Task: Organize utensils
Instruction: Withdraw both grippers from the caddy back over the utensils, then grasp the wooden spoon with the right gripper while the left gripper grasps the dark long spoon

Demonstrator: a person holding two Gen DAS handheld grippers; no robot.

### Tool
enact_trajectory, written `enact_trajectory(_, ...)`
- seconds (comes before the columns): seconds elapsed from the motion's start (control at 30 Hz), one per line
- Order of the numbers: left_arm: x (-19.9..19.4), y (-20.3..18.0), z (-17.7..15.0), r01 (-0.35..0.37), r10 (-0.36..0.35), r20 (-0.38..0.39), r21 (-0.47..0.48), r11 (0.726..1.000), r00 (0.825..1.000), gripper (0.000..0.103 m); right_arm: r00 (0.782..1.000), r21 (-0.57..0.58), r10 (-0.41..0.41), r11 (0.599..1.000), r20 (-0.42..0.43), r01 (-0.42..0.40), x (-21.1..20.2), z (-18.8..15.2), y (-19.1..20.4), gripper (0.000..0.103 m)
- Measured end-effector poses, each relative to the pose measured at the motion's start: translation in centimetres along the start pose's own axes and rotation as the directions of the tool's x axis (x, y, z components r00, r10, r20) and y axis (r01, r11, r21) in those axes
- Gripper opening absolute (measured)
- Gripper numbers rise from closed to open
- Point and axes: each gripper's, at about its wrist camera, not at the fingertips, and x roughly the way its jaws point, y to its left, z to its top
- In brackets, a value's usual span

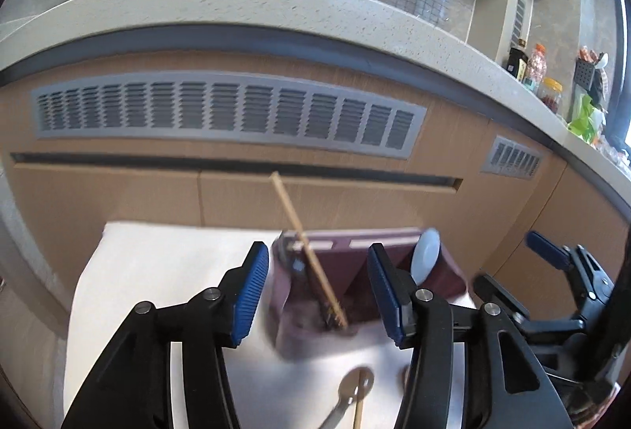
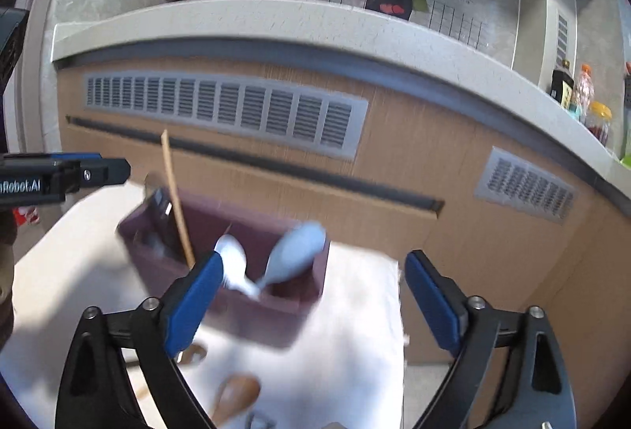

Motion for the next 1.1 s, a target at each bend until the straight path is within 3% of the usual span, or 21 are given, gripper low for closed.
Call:
enact_trajectory(0.2,-1.9,0.4,-4.3,-0.057,0.059,-0.074,0.021,0.998,0.996,0.060,0.995,0.028,0.033,0.999,-0.098,-0.031,-1.4,-3.6,1.1,0.093)
enact_trajectory(0.5,-2.9,0.8,-12.4,-0.088,0.096,-0.247,0.045,0.995,0.964,0.068,0.960,0.150,0.091,0.987,-0.265,-0.052,-1.4,-8.8,1.2,0.093)
enact_trajectory(0.73,-3.1,0.1,-15.8,-0.071,0.087,-0.314,0.065,0.995,0.945,0.071,0.941,0.119,0.068,0.992,-0.332,-0.030,-1.5,-11.2,2.3,0.093)
enact_trajectory(0.83,-3.4,-0.2,-16.4,-0.069,0.091,-0.318,0.080,0.994,0.944,0.071,0.939,0.146,0.101,0.988,-0.330,-0.055,-1.7,-11.3,2.5,0.092)
enact_trajectory(0.93,-3.7,-0.3,-16.6,-0.066,0.092,-0.323,0.090,0.994,0.942,0.075,0.940,0.127,0.107,0.989,-0.323,-0.068,-1.2,-10.9,3.6,0.088)
enact_trajectory(1.1,-3.7,-0.3,-16.6,-0.066,0.090,-0.322,0.084,0.994,0.942,0.076,0.930,0.107,0.088,0.993,-0.357,-0.053,2.4,-9.6,4.9,0.070)
